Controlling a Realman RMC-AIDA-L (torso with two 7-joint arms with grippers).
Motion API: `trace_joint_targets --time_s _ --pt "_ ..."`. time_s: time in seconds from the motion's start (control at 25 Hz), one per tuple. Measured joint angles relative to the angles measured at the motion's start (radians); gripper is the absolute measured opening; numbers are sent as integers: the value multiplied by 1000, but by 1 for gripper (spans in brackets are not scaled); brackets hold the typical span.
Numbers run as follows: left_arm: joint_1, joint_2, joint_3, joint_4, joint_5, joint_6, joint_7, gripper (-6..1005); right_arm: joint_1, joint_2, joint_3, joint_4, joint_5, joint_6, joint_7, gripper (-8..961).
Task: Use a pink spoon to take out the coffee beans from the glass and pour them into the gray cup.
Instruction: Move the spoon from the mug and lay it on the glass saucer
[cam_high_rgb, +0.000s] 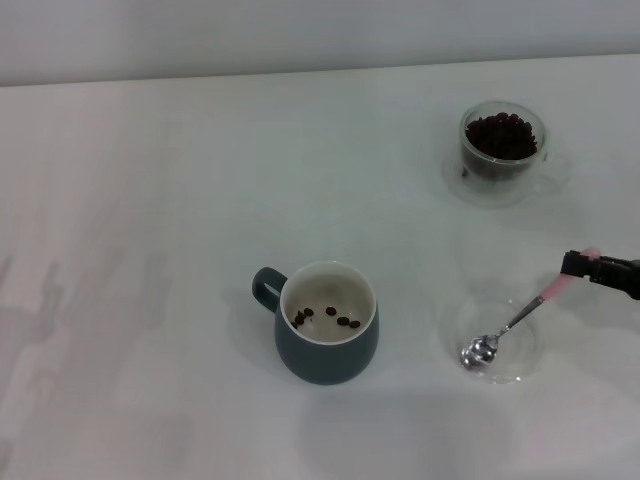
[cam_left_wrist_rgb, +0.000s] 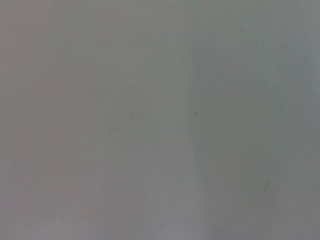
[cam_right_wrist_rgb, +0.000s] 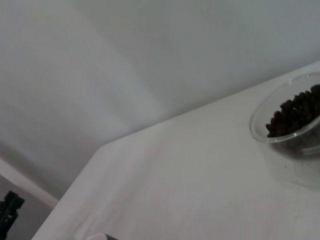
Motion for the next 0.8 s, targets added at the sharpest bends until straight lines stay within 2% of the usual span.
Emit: trace_joint_targets --time_s 0.32,0.8 --pt "0 0 0 1 0 2 1 553 10 12 0 3 -9 -49 26 173" --pt "0 -2 0 -1 0 1 1 553 13 15 8 4 -21 -54 30 197"
